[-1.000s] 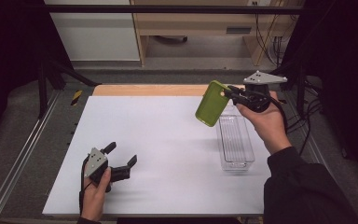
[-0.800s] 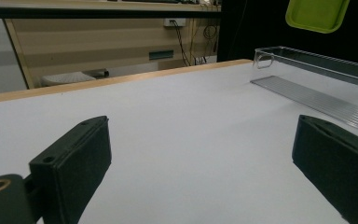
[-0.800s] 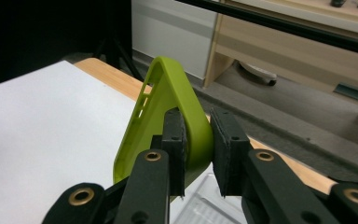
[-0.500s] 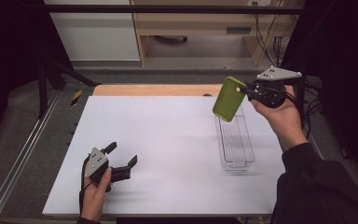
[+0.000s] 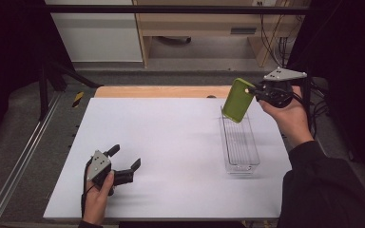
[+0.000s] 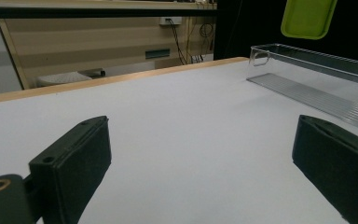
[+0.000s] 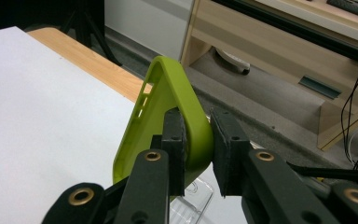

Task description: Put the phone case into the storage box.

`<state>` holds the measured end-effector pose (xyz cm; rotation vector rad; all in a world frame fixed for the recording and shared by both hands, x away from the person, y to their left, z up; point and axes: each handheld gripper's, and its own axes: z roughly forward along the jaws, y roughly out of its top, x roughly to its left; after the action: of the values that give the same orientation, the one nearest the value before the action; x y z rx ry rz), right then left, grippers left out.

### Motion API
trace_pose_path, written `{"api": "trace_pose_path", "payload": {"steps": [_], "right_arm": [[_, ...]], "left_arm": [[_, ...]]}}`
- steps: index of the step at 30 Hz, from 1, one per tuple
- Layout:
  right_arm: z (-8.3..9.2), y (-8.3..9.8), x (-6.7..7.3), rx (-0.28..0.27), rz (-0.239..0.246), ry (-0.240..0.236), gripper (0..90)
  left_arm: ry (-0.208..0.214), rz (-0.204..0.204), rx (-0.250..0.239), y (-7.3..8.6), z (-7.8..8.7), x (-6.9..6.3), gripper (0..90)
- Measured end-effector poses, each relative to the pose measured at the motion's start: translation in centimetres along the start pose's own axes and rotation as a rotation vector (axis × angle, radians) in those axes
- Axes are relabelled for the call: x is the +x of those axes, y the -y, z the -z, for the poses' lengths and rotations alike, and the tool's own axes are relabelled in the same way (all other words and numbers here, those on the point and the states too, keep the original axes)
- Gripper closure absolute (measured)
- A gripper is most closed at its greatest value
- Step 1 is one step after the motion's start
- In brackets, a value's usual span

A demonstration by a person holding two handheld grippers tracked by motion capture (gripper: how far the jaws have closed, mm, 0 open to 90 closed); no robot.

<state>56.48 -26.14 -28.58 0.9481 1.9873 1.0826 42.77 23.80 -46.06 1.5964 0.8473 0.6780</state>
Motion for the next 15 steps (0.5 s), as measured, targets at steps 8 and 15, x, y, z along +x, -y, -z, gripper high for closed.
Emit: {"api": "trace_pose_path", "payload": {"steps": [8,15], "right_arm": [[-0.8,0.4,-0.2,0.016,0.019,0.002,76.5],[-1.3,1.0,-0.5,0.038,0.024,0.027,76.5]], "left_arm": [[0.004,0.0,0.003,0.0,0.0,0.0,4.0],[0.005,-0.003,0.005,0.0,-0.1,-0.2,4.0]]}}
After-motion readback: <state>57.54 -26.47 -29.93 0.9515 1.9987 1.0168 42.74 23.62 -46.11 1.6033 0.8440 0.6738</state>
